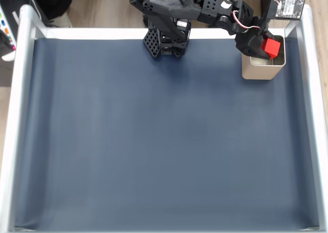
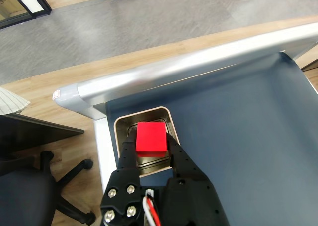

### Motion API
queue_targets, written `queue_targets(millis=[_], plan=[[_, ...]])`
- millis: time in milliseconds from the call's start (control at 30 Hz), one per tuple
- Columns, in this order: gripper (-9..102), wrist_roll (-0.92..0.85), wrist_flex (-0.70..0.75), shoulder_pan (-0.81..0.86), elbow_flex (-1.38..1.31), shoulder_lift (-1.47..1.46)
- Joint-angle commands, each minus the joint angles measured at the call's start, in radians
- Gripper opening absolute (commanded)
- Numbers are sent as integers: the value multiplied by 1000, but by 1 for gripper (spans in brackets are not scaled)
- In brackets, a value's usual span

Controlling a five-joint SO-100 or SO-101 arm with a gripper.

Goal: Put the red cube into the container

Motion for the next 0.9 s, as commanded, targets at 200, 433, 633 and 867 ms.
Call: queue_targets(millis=[200,433,633,867], plan=[[8,0,-15,0,-5,20],[19,-9,-15,-2,0,26],[21,-12,-18,-5,0,26],[22,-20,-23,-2,-5,37]])
